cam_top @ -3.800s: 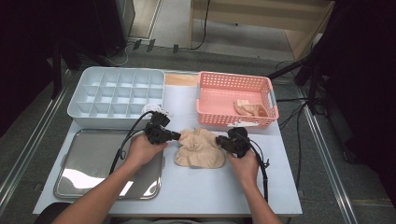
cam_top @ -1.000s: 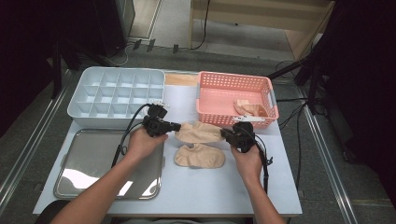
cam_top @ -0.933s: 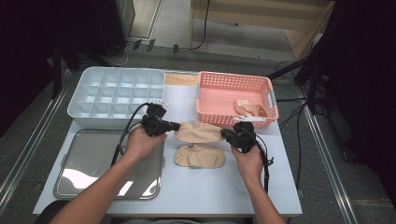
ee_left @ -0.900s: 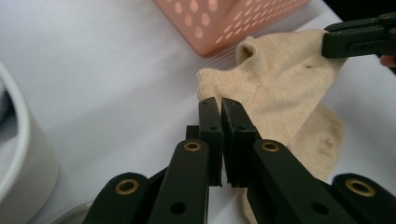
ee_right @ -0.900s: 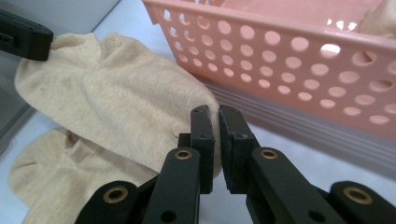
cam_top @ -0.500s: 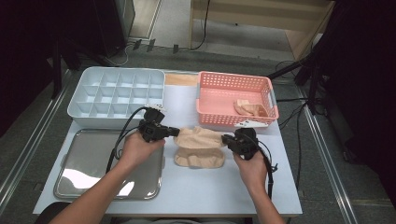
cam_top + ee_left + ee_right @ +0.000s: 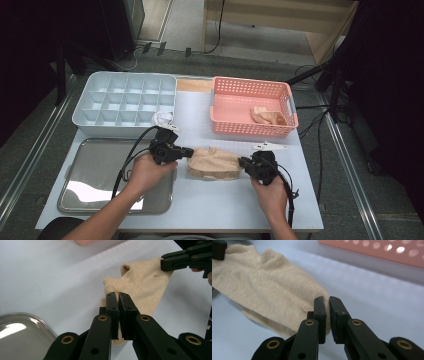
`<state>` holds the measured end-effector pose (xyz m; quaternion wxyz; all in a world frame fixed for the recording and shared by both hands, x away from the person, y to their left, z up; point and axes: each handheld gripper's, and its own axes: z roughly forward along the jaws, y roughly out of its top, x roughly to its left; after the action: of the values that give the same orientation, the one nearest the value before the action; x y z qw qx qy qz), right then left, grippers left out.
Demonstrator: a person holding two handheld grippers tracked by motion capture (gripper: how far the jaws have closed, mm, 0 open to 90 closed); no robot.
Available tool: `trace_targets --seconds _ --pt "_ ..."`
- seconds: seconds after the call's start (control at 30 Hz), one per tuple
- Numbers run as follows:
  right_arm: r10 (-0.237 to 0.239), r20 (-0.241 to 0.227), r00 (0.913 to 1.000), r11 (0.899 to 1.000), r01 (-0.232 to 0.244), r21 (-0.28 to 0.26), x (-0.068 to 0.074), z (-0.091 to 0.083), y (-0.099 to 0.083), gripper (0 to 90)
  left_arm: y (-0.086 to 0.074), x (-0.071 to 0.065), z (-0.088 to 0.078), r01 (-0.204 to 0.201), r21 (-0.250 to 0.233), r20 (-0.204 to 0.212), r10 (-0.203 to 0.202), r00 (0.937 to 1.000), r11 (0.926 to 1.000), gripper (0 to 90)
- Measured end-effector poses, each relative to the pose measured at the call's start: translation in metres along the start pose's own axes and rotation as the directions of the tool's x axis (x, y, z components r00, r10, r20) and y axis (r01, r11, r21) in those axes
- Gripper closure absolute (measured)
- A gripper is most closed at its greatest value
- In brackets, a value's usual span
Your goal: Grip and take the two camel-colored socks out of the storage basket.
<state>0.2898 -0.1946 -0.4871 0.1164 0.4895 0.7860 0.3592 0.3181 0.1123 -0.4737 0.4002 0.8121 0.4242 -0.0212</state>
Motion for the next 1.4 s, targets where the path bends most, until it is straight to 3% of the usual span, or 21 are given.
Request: trace_targets --seconds 0.37,0.77,0.93,1.0,1.13,1.4 --pt "0.001 0.001 1.0 1.0 -0.001 0.022 0.004 0.002 -0.011 84.8 -0.012 -0.003 0.006 -0.013 0.029 -0.009 0.014 0.9999 0.9995 87.7" --pt "-0.001 0.0 1.0 0.999 0.001 0.047 0.002 0.013 -0.013 83.6 -0.021 0.0 0.022 -0.019 0.105 -0.04 0.023 0.9989 0.9943 86.5" --pt "-0.008 -0.003 1.0 0.998 0.008 0.058 0.003 0.017 -0.014 80.3 -0.021 0.004 0.024 -0.017 0.105 -0.053 0.023 0.9983 0.9943 85.3" --pt "-0.011 -0.007 0.9999 0.999 0.011 0.034 0.002 0.014 -0.013 75.0 -0.02 0.003 0.021 -0.019 0.09 -0.049 0.023 0.9985 0.9958 82.6" --pt "-0.008 -0.013 0.9999 1.0 0.008 0.006 0.001 0.009 -0.01 72.6 -0.02 0.003 0.021 -0.024 0.084 -0.052 0.028 0.9982 0.9962 78.2" --pt "-0.008 -0.008 0.9999 1.0 0.008 -0.001 -0.002 0.015 -0.011 65.8 -0.02 0.003 0.023 -0.029 0.085 -0.063 0.034 0.9974 0.996 73.8"
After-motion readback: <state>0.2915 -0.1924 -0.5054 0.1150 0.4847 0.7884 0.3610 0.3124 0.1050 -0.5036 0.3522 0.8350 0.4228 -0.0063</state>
